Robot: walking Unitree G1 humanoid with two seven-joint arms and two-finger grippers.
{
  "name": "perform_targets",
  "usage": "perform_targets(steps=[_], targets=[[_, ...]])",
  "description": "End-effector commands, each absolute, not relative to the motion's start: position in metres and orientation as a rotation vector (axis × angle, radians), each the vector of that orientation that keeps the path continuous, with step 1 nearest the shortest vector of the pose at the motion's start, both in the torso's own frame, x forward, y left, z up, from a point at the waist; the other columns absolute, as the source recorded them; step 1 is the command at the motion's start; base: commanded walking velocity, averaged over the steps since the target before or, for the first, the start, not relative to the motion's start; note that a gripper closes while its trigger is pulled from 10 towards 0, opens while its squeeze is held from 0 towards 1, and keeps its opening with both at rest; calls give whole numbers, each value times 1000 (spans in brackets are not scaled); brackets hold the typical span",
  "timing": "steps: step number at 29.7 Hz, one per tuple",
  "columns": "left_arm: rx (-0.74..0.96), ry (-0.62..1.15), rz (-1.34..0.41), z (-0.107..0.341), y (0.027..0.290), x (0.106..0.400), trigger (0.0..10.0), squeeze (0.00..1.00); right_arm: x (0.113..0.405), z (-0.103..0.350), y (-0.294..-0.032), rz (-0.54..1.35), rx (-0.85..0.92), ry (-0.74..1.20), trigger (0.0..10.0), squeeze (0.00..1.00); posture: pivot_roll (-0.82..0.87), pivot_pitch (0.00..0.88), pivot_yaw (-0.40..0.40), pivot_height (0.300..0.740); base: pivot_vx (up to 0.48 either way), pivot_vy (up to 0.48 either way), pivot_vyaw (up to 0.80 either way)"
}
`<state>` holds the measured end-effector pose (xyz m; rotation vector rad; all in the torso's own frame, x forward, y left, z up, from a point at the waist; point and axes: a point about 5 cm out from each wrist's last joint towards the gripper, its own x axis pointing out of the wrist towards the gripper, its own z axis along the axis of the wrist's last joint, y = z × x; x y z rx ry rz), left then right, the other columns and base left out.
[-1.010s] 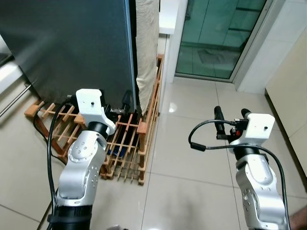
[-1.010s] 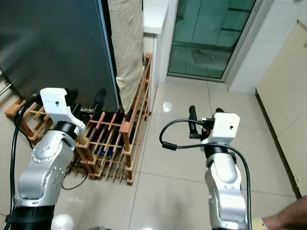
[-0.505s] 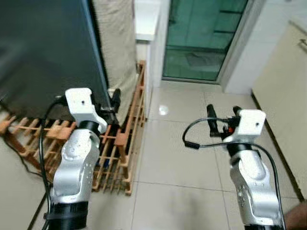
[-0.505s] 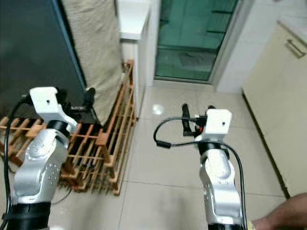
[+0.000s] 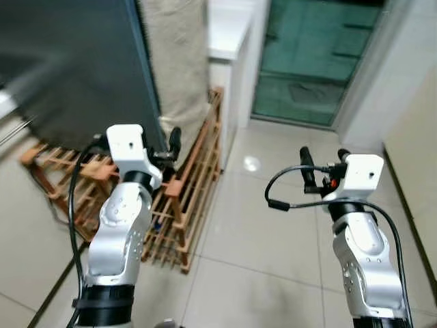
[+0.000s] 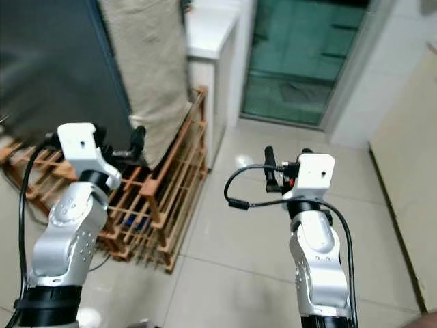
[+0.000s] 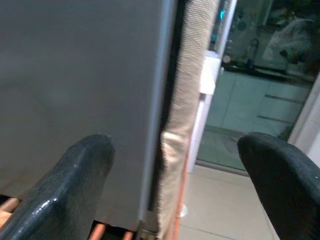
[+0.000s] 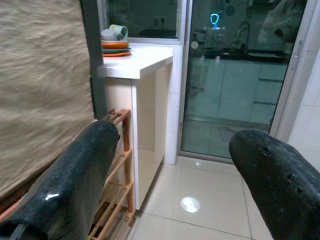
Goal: Restocking fridge
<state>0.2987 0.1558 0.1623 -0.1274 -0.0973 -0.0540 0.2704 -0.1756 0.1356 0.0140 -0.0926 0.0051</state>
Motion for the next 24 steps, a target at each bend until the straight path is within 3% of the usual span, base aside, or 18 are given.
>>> perform_targets(steps=[1,7,11,21,24], targets=[[-129,-111,-75,166,150,302,10000,0,271,137,-178,0,15,-94,10000,0,-85,0,3,740,0,0,0],[-105,-122,-123,169,147,303,10000,0,271,139,-175,14,2,-104,10000,0,-89,0,5,740,0,0,0],[-62,-124,-186,171,139,303,10000,0,270,139,-173,23,0,-107,10000,0,-92,0,9,740,349,330,0],[-66,-132,-192,173,136,303,10000,0,269,137,-172,26,1,-98,10000,0,-93,0,11,740,399,216,-723],[-57,-117,-148,172,139,306,10000,0,269,137,-172,28,2,-101,10000,0,-93,0,11,740,0,0,0]])
